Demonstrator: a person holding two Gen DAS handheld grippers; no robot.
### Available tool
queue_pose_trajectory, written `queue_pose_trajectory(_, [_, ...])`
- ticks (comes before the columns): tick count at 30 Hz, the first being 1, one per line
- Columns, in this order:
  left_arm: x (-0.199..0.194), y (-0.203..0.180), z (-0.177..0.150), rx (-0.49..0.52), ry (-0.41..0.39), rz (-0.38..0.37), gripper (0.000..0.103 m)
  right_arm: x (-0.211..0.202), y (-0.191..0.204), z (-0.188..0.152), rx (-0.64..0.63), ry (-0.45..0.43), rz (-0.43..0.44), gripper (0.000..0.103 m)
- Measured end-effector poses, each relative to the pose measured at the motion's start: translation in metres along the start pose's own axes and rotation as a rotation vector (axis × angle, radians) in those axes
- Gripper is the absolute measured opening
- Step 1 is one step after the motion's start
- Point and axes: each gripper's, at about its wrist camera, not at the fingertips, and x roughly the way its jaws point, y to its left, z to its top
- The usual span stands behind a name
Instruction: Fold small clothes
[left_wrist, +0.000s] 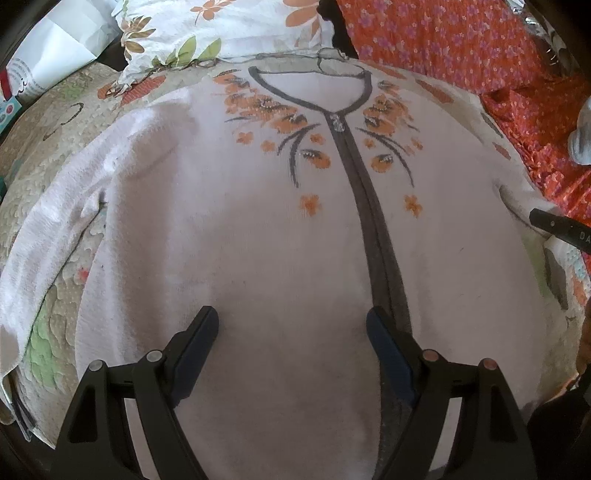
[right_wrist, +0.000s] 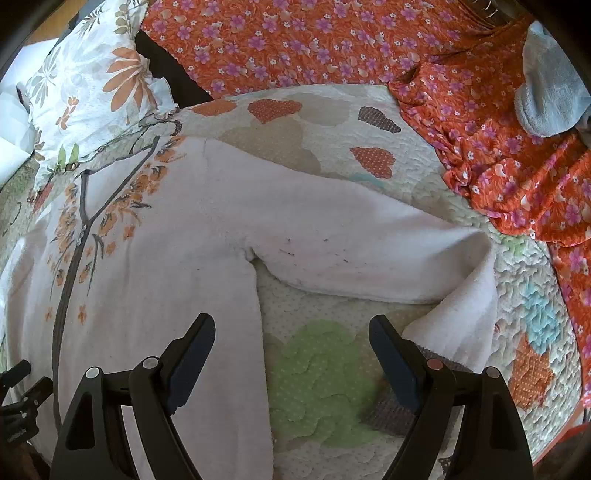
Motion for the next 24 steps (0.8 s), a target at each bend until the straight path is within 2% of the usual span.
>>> queue_pose_trajectory(9, [0.004,0.001,0.000,-0.004,0.004,0.004,0.086,-0.002,-0.019,-0.002,0.062,0.003,0.018,0.089])
queue_pose_trajectory(16, [0.014,-0.002,0.005,0.000,0.026,0.047,0.100,-0.025,-0.057,0.002,0.150,-0.091,0.046,0.089])
queue_pose_trajectory(20, [0.017,0.003,0.009,-0.034,0.045,0.029,0.102,-0.043,-0.100,0.006,0.244,-0.068,0.083,0.089])
queue_pose_trajectory(24, [0.009,0.004,0.009,-0.046,0.054,-0.019,0.102,-0.046,-0.122,-0.005,0.271,0.025,0.140,0.089])
